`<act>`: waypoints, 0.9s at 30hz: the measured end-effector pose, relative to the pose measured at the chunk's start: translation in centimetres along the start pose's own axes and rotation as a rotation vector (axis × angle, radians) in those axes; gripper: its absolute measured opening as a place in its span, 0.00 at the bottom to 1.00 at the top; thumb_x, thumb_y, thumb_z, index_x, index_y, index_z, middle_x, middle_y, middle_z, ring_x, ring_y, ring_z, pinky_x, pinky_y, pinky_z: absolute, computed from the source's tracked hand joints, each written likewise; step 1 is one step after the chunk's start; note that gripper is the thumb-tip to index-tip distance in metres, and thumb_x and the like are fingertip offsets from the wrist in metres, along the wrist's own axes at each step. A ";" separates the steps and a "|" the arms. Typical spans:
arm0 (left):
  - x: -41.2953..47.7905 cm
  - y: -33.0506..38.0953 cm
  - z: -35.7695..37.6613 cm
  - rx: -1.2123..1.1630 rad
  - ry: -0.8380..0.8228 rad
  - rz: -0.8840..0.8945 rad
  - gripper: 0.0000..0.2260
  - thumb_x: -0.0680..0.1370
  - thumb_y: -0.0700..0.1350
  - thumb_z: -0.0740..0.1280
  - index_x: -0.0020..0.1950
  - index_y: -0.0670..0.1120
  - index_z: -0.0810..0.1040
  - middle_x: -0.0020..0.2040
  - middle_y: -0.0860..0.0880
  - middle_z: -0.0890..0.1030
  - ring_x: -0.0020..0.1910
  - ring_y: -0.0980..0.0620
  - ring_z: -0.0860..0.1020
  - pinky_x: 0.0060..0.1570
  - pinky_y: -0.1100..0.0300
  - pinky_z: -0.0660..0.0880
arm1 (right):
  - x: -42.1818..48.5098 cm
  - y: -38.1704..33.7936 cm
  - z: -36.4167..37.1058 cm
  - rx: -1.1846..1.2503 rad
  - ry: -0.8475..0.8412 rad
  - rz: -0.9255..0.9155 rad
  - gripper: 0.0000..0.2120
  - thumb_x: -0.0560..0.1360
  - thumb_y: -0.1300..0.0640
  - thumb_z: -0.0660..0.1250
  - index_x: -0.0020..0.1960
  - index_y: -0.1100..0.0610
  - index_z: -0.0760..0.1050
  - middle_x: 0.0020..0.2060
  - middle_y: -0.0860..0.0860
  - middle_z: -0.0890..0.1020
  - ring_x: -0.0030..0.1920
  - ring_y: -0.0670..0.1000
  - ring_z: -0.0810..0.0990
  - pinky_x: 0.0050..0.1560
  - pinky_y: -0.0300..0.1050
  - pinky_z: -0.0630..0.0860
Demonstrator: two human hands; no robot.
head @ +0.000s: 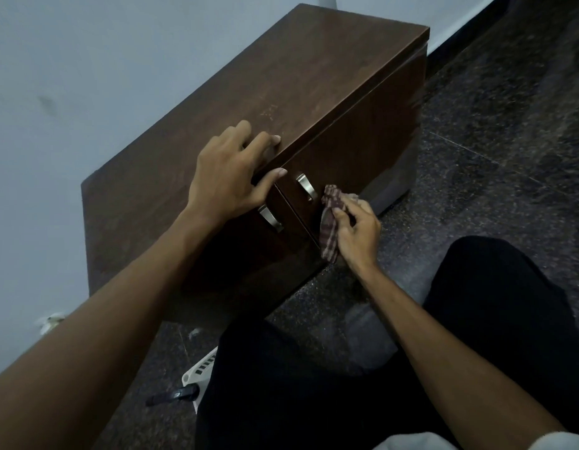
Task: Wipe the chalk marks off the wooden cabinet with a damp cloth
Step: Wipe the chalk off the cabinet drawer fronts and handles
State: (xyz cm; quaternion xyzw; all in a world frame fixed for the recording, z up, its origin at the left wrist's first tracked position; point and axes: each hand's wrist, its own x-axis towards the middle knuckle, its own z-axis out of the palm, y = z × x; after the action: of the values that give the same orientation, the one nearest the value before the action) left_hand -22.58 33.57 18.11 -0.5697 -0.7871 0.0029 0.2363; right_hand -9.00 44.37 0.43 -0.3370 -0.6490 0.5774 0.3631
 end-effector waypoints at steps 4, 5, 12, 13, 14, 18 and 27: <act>0.1 -0.1 0.1 -0.002 0.003 0.001 0.21 0.78 0.59 0.68 0.62 0.44 0.78 0.45 0.44 0.72 0.40 0.47 0.70 0.37 0.52 0.69 | 1.2 -2.3 -0.1 0.016 -0.050 -0.147 0.15 0.76 0.69 0.66 0.62 0.61 0.80 0.53 0.50 0.78 0.56 0.43 0.76 0.58 0.26 0.70; 0.1 -0.1 0.1 -0.003 0.007 0.001 0.21 0.78 0.59 0.68 0.62 0.44 0.78 0.45 0.44 0.72 0.40 0.46 0.70 0.37 0.52 0.69 | 1.5 -2.8 0.0 0.021 -0.064 -0.175 0.15 0.76 0.69 0.66 0.61 0.62 0.80 0.52 0.51 0.77 0.56 0.44 0.76 0.58 0.27 0.71; 0.2 -0.2 0.2 -0.006 0.010 0.009 0.21 0.78 0.59 0.68 0.61 0.44 0.79 0.45 0.44 0.72 0.40 0.46 0.70 0.37 0.52 0.69 | 3.4 -3.1 -0.9 -0.119 -0.211 -0.340 0.14 0.75 0.71 0.66 0.59 0.63 0.81 0.49 0.50 0.74 0.53 0.42 0.76 0.58 0.37 0.76; 0.3 -0.2 0.2 -0.008 0.010 0.011 0.21 0.78 0.59 0.69 0.61 0.44 0.79 0.45 0.44 0.72 0.40 0.46 0.70 0.37 0.52 0.69 | 3.5 -2.8 -1.1 -0.194 -0.224 -0.367 0.14 0.75 0.69 0.67 0.58 0.60 0.81 0.48 0.50 0.75 0.53 0.48 0.77 0.56 0.43 0.78; 0.2 -0.1 0.2 -0.010 0.008 0.015 0.21 0.78 0.58 0.69 0.61 0.44 0.78 0.45 0.44 0.72 0.40 0.46 0.71 0.37 0.52 0.69 | 3.5 -2.5 -1.4 -0.267 -0.231 -0.378 0.13 0.75 0.67 0.66 0.57 0.58 0.82 0.48 0.51 0.76 0.52 0.52 0.77 0.52 0.50 0.80; 0.3 -0.1 0.0 -0.002 0.007 0.013 0.20 0.78 0.58 0.69 0.60 0.43 0.78 0.45 0.43 0.73 0.40 0.45 0.72 0.37 0.51 0.71 | 3.9 -3.4 -1.9 -0.309 -0.294 -0.317 0.14 0.76 0.67 0.67 0.57 0.56 0.83 0.45 0.46 0.73 0.50 0.48 0.75 0.51 0.46 0.78; 0.2 -0.1 0.1 0.008 -0.004 0.015 0.21 0.78 0.59 0.68 0.61 0.43 0.78 0.46 0.43 0.72 0.41 0.46 0.71 0.38 0.53 0.68 | 3.9 -3.5 -1.9 -0.324 -0.337 -0.344 0.14 0.76 0.66 0.65 0.60 0.55 0.81 0.49 0.49 0.73 0.50 0.46 0.75 0.50 0.45 0.78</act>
State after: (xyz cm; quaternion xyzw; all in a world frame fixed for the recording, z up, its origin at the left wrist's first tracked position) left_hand -22.81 33.74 18.12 -0.5745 -0.7833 0.0088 0.2372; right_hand -9.40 48.33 4.32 -0.1750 -0.8314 0.4443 0.2842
